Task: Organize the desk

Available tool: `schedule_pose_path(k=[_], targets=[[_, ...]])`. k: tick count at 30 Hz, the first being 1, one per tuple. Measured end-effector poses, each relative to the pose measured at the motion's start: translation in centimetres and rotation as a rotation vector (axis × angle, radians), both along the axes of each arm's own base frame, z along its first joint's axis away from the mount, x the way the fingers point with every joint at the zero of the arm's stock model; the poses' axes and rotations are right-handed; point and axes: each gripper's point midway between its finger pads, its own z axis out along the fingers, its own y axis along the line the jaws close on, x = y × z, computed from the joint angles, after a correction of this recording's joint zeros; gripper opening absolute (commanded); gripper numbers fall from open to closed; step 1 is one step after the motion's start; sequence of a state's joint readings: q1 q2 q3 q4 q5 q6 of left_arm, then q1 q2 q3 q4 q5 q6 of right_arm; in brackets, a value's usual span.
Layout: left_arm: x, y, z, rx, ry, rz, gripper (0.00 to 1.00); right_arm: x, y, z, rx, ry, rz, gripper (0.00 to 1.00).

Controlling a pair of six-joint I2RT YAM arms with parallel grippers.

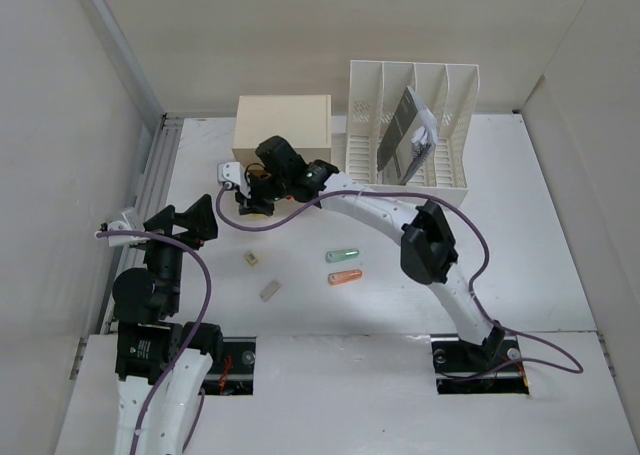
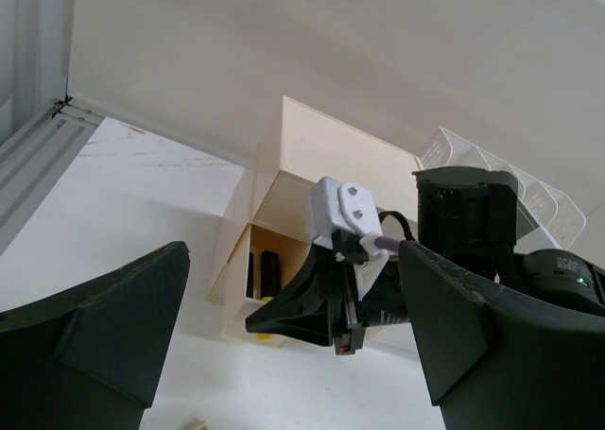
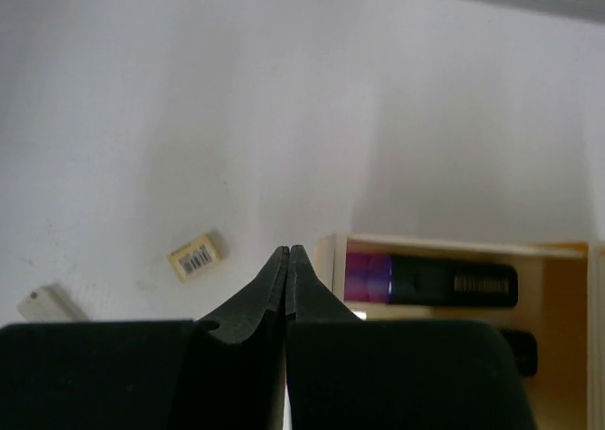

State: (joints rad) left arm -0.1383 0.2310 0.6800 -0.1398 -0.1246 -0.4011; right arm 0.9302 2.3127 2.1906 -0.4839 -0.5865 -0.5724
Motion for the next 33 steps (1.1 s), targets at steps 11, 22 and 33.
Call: schedule_pose_path(k=[11,22,33], targets=[[0.0,0.0,0.0,0.000,0.000,0.000,0.91,6.6,-2.7,-1.1,-0.078,-0.209,-0.501,0.00],[0.0,0.0,0.0,0.000,0.000,0.000,0.91,11.2,-4.0,1.3,-0.050,-0.372,-0.798,0.00],[-0.4,-0.1,0.3,-0.001,-0.017,-0.008,0.91,7.8,-3.2,-1.3,-0.103,-0.227,-0.520,0.12]])
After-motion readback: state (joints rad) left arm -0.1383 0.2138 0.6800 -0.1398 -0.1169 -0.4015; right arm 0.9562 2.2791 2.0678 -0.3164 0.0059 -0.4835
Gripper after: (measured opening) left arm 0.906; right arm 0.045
